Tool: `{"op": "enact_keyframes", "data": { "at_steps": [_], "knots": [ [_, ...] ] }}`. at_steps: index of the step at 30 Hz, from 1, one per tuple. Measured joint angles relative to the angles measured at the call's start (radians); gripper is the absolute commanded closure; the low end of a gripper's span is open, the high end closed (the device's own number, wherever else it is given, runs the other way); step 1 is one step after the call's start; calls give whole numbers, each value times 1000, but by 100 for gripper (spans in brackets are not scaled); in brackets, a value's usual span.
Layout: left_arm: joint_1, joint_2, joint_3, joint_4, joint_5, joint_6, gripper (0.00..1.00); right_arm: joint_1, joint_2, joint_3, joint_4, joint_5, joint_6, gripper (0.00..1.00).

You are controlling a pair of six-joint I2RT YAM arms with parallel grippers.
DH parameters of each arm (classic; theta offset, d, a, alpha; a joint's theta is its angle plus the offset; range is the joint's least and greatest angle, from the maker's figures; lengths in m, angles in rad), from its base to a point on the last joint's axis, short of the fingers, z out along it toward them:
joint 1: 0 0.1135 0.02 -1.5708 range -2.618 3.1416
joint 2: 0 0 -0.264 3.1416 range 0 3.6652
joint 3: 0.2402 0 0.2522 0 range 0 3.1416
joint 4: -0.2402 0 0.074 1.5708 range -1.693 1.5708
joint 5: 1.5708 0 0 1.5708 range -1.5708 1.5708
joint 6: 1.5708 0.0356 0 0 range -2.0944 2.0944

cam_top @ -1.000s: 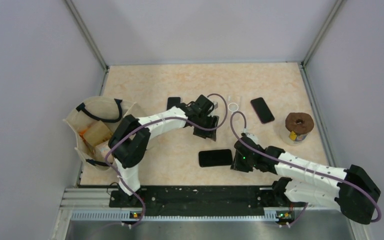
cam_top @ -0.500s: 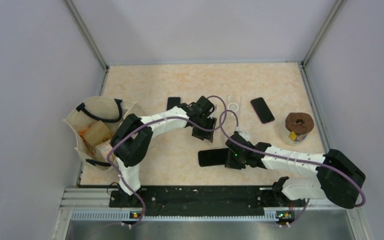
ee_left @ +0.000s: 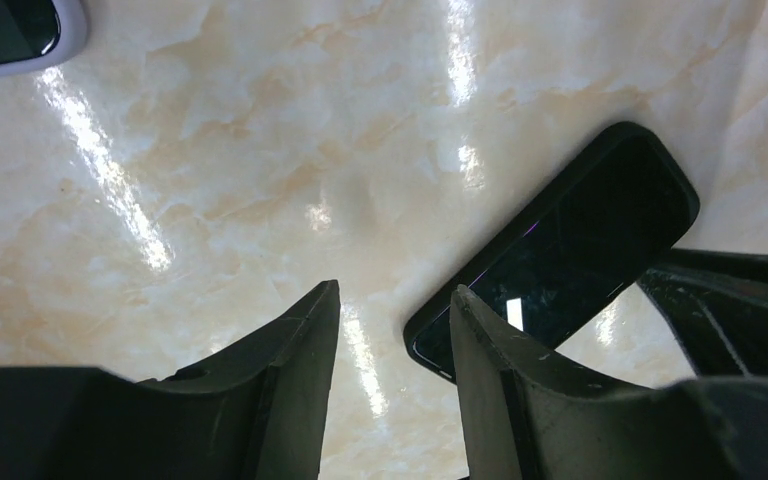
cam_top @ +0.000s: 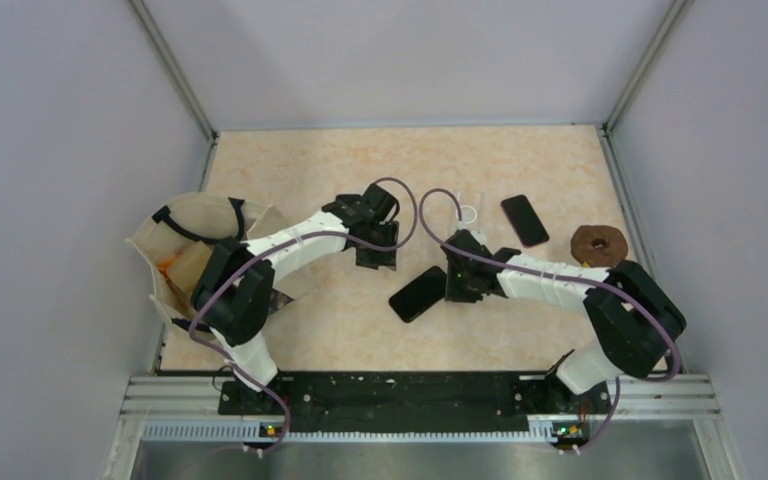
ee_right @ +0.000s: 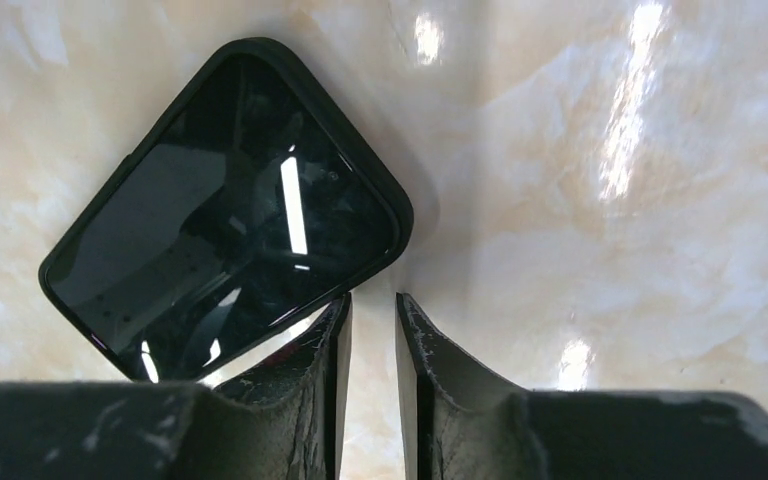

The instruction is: Put the phone into the phone case

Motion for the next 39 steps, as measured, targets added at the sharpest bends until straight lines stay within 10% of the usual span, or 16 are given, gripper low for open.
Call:
{"op": "enact_keyframes", "data": {
  "at_steps": [26,39],
  "knots": [
    [12,-81,-93,22,35,-21,50,-35,-30,-11,61,34,50,59],
    [11,-126,-142,35,58,-21,48,-30,63,48,55,69,48,77]
  ]
}}
